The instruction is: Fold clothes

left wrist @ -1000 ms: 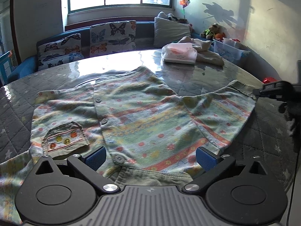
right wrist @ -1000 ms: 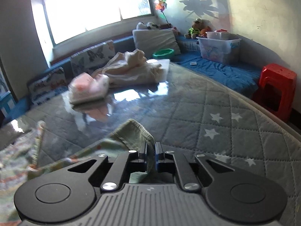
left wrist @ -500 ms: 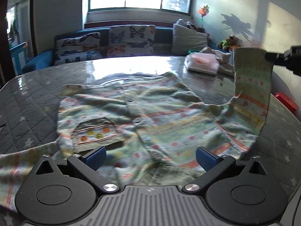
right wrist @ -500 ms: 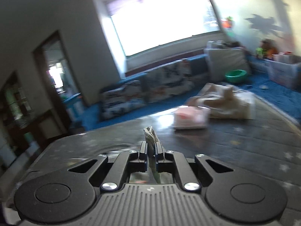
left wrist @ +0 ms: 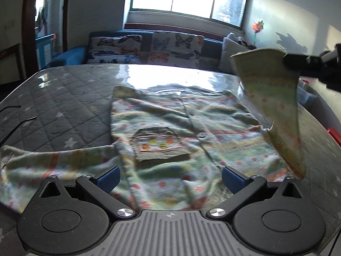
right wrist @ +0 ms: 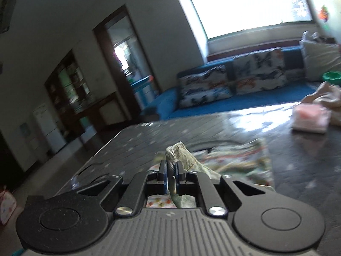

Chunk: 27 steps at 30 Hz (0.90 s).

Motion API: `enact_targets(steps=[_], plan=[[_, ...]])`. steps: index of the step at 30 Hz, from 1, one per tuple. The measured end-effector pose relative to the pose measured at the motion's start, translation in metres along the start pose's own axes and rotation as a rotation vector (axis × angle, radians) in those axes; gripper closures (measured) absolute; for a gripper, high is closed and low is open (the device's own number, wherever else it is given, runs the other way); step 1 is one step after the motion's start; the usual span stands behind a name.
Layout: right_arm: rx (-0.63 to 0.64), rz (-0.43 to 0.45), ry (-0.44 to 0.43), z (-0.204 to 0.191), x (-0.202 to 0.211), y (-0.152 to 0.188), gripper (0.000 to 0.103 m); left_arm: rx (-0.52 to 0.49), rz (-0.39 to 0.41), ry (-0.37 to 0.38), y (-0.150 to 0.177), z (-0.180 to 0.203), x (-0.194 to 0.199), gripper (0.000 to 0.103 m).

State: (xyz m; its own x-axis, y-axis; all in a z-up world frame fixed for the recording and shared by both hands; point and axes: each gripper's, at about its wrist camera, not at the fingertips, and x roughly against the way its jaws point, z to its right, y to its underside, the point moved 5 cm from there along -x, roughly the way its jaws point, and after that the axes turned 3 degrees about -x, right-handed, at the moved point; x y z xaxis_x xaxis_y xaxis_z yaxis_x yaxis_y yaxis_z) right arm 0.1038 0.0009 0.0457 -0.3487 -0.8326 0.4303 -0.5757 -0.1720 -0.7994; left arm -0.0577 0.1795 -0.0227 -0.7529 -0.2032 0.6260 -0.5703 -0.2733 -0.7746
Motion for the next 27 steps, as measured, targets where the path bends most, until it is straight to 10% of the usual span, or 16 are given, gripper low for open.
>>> enact_targets(steps=[14,22,27], plan=[[0.054,-0.173,-0.03,-0.017,-0.03,0.05,0.086,0.048,0.007,-0.043,0.0,-0.022,0.008,0.0],[0.185,-0.177,0.312,0.061,0.002,0.061,0.086,0.046,0.017,-0.024,-0.003,-0.02,0.004,0.0],[0.186,-0.172,0.366,0.092,0.001,0.058,0.086,0.039,-0.008,-0.041,0.001,-0.02,-0.008,0.0]])
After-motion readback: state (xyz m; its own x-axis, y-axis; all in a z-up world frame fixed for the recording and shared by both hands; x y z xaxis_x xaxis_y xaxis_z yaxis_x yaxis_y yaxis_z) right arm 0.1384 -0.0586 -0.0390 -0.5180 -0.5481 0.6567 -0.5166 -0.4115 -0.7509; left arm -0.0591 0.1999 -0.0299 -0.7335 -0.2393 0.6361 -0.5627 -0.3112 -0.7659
